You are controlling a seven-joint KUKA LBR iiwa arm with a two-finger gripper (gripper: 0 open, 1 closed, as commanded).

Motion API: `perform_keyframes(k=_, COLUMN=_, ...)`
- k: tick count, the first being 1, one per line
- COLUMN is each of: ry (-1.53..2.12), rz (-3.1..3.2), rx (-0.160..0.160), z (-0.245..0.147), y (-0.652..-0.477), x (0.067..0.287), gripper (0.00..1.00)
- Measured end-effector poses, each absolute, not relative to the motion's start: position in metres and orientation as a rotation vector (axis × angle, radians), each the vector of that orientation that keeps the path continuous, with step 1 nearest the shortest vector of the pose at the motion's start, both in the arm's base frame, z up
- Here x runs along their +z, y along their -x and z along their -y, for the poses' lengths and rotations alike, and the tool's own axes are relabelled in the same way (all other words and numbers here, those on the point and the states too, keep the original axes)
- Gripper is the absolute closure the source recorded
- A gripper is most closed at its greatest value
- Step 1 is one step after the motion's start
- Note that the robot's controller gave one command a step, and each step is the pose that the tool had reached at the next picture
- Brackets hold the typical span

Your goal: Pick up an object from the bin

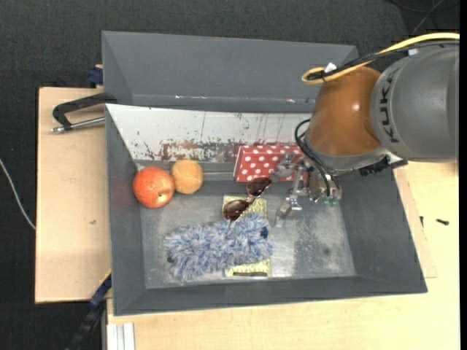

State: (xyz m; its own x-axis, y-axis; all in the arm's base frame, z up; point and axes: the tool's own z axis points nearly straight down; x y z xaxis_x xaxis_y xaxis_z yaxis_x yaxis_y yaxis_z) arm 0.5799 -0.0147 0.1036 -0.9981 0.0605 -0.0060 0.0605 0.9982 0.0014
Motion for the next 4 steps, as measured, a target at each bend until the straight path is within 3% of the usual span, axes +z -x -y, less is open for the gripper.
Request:
perform_keyframes(k=1, ry=-0.095, rz=-3.134, rx=0.002, z=0.015, y=-0.58, x=0.104, gripper=0.0)
perform_keyframes(k=2, ry=-0.128, rz=-3.129, rx=-0.002, z=-0.055, y=-0.571, x=0.077, gripper=1.0)
perform_keyframes(k=3, ry=-0.115, rz=-3.108, rx=0.003, z=-0.053, y=-0.574, x=0.105, gripper=1.0)
perform_keyframes(k=4, ry=-0.024, rz=-3.137, rx=0.001, z=-0.042, y=-0.574, x=0.269, gripper=0.0)
